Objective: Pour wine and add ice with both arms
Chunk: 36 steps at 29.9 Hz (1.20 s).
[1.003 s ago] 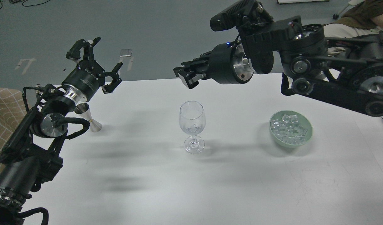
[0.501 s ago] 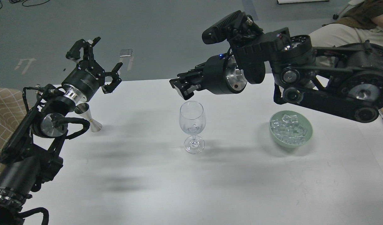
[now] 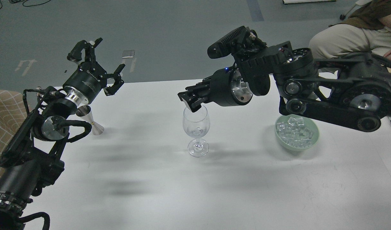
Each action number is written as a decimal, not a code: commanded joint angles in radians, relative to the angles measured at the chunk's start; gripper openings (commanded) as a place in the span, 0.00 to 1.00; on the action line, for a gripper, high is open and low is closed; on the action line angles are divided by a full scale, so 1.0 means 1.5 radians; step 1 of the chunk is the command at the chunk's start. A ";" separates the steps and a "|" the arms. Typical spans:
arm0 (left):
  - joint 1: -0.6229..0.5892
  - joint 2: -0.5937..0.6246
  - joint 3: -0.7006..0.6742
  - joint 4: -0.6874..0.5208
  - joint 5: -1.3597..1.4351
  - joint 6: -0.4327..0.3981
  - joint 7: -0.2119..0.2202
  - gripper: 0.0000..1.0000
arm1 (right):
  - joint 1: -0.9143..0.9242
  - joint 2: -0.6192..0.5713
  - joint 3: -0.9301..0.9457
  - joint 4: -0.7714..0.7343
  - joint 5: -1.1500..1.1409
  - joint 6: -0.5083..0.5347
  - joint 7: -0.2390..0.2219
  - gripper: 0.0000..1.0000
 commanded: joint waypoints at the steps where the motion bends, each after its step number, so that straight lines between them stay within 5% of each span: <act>1: 0.000 -0.001 0.000 0.000 0.000 0.000 0.001 0.98 | 0.003 0.000 -0.016 0.001 0.000 0.000 0.000 0.00; 36: 0.000 0.000 0.000 0.004 -0.003 -0.001 0.000 0.98 | 0.001 -0.057 -0.016 0.049 0.002 0.000 0.000 0.00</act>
